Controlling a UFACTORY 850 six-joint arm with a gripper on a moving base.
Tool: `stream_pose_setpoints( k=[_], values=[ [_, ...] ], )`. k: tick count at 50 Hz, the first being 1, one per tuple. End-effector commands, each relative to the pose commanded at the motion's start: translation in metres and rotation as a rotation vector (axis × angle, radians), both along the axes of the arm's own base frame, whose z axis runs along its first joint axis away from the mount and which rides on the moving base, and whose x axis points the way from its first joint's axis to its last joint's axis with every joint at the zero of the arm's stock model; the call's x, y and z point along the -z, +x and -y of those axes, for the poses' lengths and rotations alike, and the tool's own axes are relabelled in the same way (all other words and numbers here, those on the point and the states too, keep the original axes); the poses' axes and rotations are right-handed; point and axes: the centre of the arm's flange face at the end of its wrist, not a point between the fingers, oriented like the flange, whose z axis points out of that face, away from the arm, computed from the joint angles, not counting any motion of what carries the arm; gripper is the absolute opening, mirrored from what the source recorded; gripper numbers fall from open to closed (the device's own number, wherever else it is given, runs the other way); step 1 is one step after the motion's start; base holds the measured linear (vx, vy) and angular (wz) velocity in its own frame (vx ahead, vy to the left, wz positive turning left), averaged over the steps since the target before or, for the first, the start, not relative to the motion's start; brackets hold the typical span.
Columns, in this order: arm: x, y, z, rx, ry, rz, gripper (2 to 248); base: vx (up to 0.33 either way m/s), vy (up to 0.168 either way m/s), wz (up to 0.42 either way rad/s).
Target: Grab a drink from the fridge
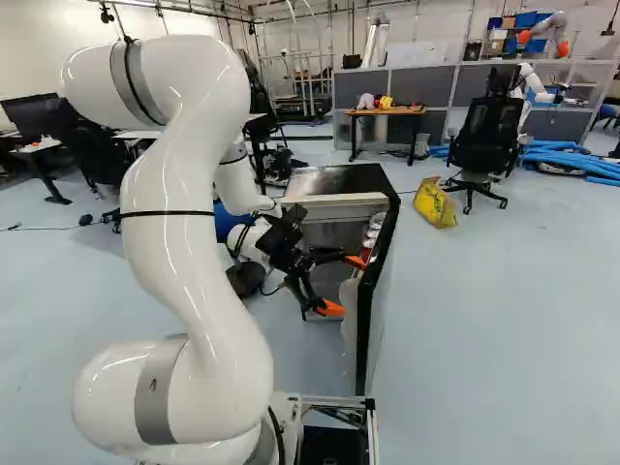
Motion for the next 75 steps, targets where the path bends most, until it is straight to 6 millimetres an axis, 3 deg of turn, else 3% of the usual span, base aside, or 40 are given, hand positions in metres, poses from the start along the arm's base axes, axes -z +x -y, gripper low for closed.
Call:
stream_pose_setpoints(
  k=[40,75],
  values=[
    [-0.015,0.042,0.067,0.197,0.011,0.12,247,0.0,0.0,0.0],
    [-0.027,0.065,0.137,0.349,0.0,0.209,247,0.0,0.0,0.0]
  ],
)
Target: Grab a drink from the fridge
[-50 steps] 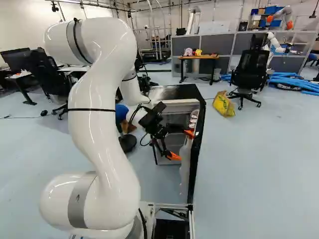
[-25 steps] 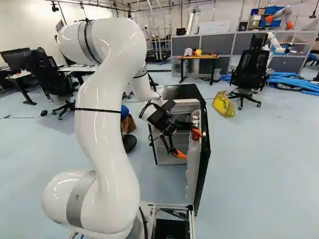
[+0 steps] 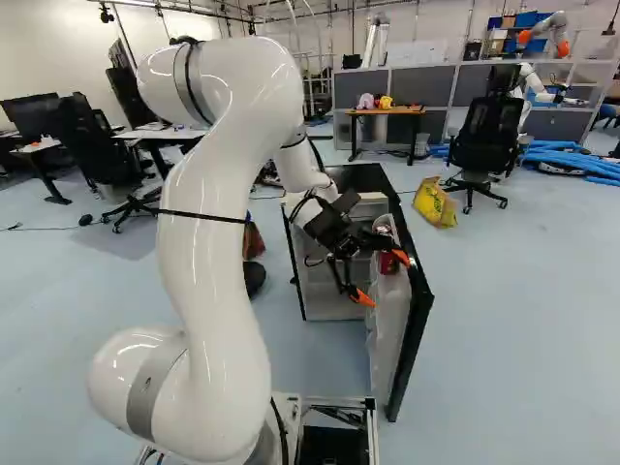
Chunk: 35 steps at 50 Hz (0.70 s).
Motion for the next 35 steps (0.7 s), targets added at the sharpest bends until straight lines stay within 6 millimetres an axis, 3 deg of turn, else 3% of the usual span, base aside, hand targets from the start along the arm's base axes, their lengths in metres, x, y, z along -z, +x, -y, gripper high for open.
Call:
stream_pose_setpoints(
  k=[35],
  values=[
    [-0.006,0.02,0.073,0.085,0.012,0.128,247,0.0,0.0,0.0]
  ],
)
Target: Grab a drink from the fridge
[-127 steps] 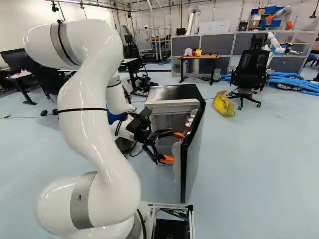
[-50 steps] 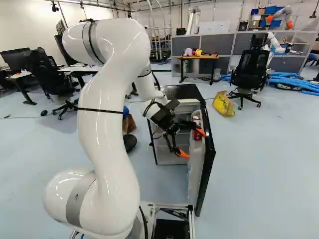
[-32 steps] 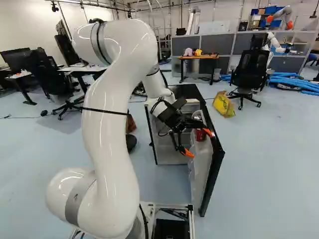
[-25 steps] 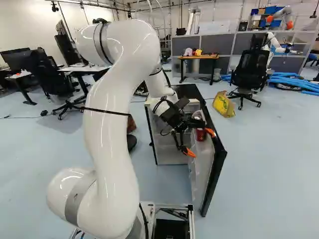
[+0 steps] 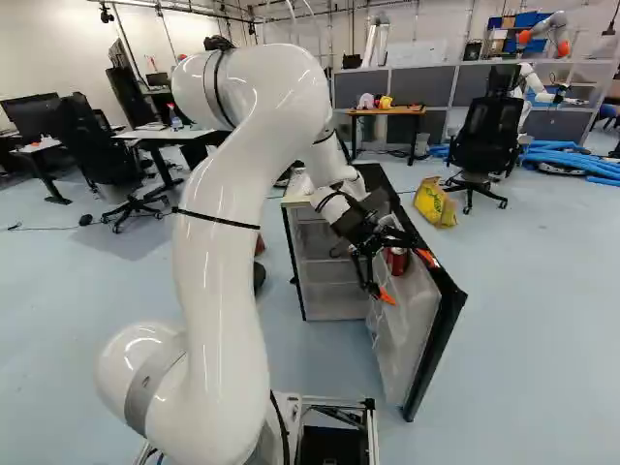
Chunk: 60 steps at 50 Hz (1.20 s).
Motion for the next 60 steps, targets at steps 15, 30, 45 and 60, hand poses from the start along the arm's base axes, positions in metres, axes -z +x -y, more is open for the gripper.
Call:
stream_pose_setpoints(
  k=[15,30,45,60],
  values=[
    [-0.001,0.009,0.031,-0.006,-0.001,0.058,247,0.0,0.0,0.0],
    [-0.003,0.012,0.043,-0.03,-0.014,0.064,247,0.0,0.0,0.0],
    [-0.003,0.003,0.041,-0.096,-0.028,0.033,247,0.0,0.0,0.0],
    [-0.003,-0.017,0.03,-0.228,-0.044,-0.033,247,0.0,0.0,0.0]
  ],
)
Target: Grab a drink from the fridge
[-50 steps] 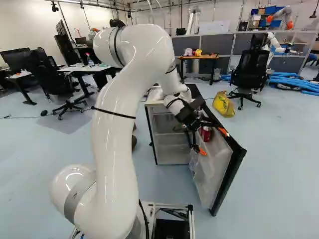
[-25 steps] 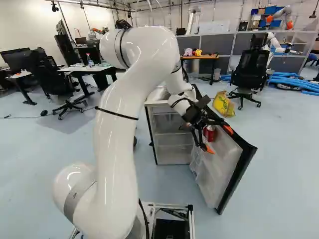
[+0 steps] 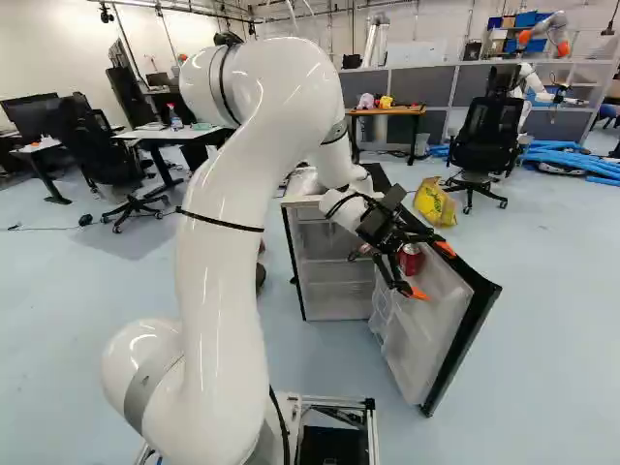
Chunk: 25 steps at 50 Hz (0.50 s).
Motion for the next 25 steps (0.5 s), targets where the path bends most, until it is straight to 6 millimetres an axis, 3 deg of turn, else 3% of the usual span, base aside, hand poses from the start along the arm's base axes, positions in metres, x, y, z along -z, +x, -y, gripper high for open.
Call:
stream_pose_setpoints(
  k=[25],
  values=[
    [-0.004,-0.032,-0.022,-0.273,-0.04,-0.107,247,0.0,0.0,0.0]
  ],
)
